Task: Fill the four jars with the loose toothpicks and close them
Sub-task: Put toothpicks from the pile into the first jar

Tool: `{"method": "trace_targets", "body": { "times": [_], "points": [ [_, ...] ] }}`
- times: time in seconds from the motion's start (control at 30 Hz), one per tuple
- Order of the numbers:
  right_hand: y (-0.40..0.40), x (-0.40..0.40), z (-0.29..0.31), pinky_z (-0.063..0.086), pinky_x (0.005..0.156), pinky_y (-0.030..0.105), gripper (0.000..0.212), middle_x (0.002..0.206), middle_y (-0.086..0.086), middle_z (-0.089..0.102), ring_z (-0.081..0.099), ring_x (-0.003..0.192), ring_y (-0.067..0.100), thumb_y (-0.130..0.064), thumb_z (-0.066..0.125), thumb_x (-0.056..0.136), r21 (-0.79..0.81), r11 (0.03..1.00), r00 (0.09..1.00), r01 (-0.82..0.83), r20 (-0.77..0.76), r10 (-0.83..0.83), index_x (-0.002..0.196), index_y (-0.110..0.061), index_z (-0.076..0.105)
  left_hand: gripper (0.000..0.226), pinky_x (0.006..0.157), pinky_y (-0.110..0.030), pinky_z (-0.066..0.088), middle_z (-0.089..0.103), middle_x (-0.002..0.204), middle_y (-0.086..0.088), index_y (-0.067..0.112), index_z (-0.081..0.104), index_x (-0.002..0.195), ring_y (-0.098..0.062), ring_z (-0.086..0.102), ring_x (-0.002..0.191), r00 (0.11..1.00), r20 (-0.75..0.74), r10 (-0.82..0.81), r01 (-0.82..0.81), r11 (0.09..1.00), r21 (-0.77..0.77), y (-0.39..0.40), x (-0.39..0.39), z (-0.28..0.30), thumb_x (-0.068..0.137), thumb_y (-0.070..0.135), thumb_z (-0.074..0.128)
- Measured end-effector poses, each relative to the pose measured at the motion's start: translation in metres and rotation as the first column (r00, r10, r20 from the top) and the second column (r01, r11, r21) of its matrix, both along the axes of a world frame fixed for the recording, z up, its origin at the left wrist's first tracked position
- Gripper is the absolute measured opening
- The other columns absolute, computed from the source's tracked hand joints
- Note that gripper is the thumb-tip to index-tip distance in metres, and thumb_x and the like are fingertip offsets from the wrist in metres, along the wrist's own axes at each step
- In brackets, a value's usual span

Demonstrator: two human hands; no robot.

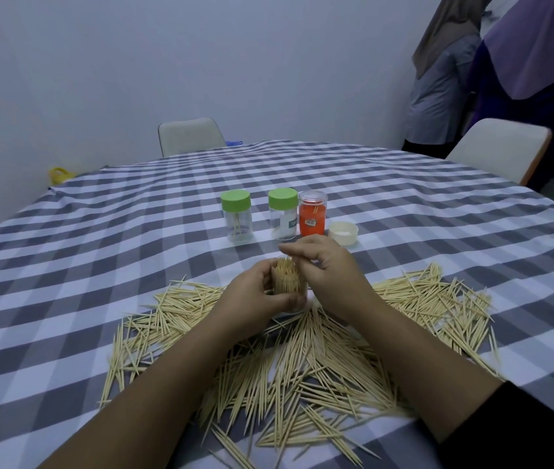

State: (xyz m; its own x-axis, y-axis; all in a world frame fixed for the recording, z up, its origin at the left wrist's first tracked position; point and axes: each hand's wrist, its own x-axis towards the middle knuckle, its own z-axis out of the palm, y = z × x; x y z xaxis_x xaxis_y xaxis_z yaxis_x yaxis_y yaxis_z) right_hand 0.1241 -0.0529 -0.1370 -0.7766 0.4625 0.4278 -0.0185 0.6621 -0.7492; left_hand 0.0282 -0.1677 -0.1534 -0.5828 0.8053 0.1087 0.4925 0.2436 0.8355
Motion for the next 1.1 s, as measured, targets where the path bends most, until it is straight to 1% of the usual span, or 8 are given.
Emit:
{"method": "trace_targets", "body": {
  "times": [0.2,0.3,0.43,0.63,0.77,0.9,1.0,1.1],
  "points": [
    [0.008,0.009,-0.003,0.017,0.116,0.033,0.041,0.145,-0.013,0.041,0.024,0.138,0.003,-0.035,0.032,0.102,0.044,0.996,0.974,-0.082,0.216,0.07,0.137,-0.023,0.048,0.062,0.087,-0.036,0.055,0.069,0.106,0.008,0.026,0.053,0.126,-0.007,0.066,0.097,1.0,0.022,-0.006,0.006,1.0,-0.005,0.0,0.0,0.001,0.071,0.025,0.082],
    [0.011,0.011,-0.003,0.025,0.114,0.036,0.05,0.14,-0.01,0.048,0.033,0.133,0.003,-0.044,0.026,0.096,-0.026,0.999,0.996,-0.028,0.087,0.03,0.132,-0.024,0.054,0.062,0.087,-0.035,0.055,0.068,0.107,0.008,0.025,0.053,0.127,-0.007,0.065,0.098,1.0,0.027,0.001,-0.001,1.0,-0.01,-0.001,0.001,0.002,0.072,0.025,0.081],
    [0.012,0.01,-0.005,0.022,0.114,0.042,0.052,0.139,-0.011,0.048,0.031,0.134,0.004,-0.046,0.022,0.095,0.017,1.0,0.985,-0.025,0.172,0.021,0.123,-0.027,0.062,0.06,0.078,-0.039,0.058,0.067,0.107,0.008,0.028,0.052,0.124,-0.009,0.066,0.095,1.0,0.015,0.002,-0.001,1.0,-0.023,-0.001,0.002,0.003,0.072,0.028,0.081],
    [0.01,0.008,-0.009,0.025,0.112,0.038,0.054,0.138,-0.015,0.048,0.033,0.13,-0.001,-0.051,0.025,0.089,0.018,0.998,0.986,-0.061,0.155,0.057,0.122,-0.03,0.063,0.057,0.081,-0.036,0.057,0.068,0.105,0.008,0.028,0.054,0.122,-0.008,0.065,0.095,1.0,0.004,0.006,-0.006,1.0,-0.03,-0.001,0.001,0.002,0.071,0.029,0.081],
    [0.01,0.012,-0.003,0.032,0.103,0.021,0.047,0.132,-0.013,0.052,0.041,0.124,-0.002,-0.046,0.03,0.093,-0.085,0.995,0.998,-0.059,0.016,0.06,0.12,-0.028,0.063,0.055,0.084,-0.028,0.054,0.068,0.106,0.01,0.027,0.054,0.122,-0.004,0.064,0.097,1.0,0.013,0.018,-0.017,1.0,-0.016,0.0,0.003,0.001,0.073,0.026,0.08],
    [0.018,0.015,0.003,0.034,0.087,0.006,0.034,0.122,-0.009,0.057,0.047,0.113,0.001,-0.029,0.038,0.101,-0.085,0.991,0.994,0.103,-0.024,-0.105,0.12,-0.019,0.065,0.059,0.088,-0.022,0.049,0.066,0.11,0.013,0.027,0.053,0.128,-0.001,0.061,0.101,0.999,0.01,0.053,-0.053,0.999,0.014,0.003,0.006,-0.002,0.075,0.026,0.079],
    [0.03,0.011,0.005,0.04,0.092,0.025,0.032,0.127,0.0,0.058,0.049,0.119,0.014,-0.024,0.046,0.097,-0.042,0.947,0.948,0.319,0.02,-0.318,0.126,-0.016,0.059,0.072,0.096,-0.029,0.048,0.063,0.121,0.01,0.026,0.045,0.138,-0.007,0.059,0.109,0.996,-0.04,0.081,-0.081,0.997,-0.004,0.005,0.007,-0.004,0.075,0.034,0.078],
    [0.046,0.001,0.009,0.035,0.101,0.038,0.047,0.14,0.006,0.045,0.037,0.129,0.023,-0.033,0.048,0.095,0.061,0.876,0.845,0.478,0.241,-0.477,0.138,-0.014,0.044,0.072,0.095,-0.029,0.048,0.062,0.123,0.009,0.027,0.044,0.139,-0.009,0.058,0.111,0.993,-0.08,0.088,-0.09,0.996,-0.022,0.007,0.007,-0.004,0.075,0.038,0.077]
  ]
}}
